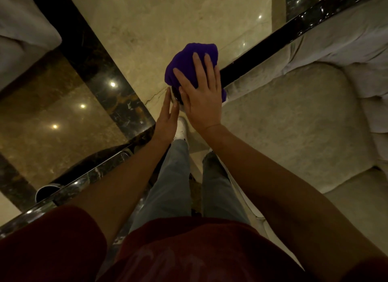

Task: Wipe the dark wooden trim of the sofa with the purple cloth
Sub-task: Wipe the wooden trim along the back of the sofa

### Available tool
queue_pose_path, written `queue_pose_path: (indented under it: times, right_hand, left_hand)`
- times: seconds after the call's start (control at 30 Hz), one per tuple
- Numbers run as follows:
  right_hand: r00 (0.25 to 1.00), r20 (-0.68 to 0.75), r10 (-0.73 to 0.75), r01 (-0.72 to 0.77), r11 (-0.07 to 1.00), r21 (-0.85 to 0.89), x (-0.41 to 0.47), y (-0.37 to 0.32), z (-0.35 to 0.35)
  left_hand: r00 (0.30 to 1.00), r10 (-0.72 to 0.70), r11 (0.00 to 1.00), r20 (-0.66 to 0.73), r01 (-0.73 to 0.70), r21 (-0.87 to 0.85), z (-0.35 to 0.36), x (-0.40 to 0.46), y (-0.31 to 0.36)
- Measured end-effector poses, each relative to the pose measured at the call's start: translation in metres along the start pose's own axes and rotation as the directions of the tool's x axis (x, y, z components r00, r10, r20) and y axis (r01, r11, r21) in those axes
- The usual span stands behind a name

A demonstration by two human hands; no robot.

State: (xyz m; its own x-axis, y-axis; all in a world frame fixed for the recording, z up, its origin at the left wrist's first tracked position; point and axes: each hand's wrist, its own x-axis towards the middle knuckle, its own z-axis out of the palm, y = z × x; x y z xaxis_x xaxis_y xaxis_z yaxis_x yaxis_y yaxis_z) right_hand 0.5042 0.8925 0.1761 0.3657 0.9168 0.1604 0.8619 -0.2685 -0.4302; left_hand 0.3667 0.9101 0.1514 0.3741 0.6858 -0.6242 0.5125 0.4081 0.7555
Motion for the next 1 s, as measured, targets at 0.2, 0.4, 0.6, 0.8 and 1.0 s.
queue_pose_path:
  times: [0.2,0.4,0.6,0.8,1.0]
  right_hand:
    - [0.993,0.071,-0.095,0.099,0.994,-0.051,0.001,-0.006,0.005]
    - [0.982,0.111,-0.151,0.167,0.974,-0.153,0.016,0.030,-0.018]
    - [0.993,0.053,-0.108,0.119,0.949,-0.292,0.029,0.066,-0.050]
    - [0.985,-0.148,0.091,-0.137,0.929,-0.344,0.060,0.105,-0.099]
    - [0.993,-0.071,0.095,-0.113,0.945,-0.308,0.098,0.126,-0.127]
  left_hand:
    - [0.998,-0.052,0.999,-0.021,0.052,0.005,0.000,0.001,0.002]
    - [0.994,-0.083,0.996,-0.076,0.082,-0.024,0.008,0.001,0.006]
    - [0.940,-0.034,0.999,-0.338,0.028,-0.022,0.029,0.000,0.028]
    - [0.778,0.413,0.857,-0.473,-0.156,0.491,0.044,0.014,0.068]
    - [0.727,0.632,0.694,-0.270,-0.375,0.615,0.079,0.048,0.098]
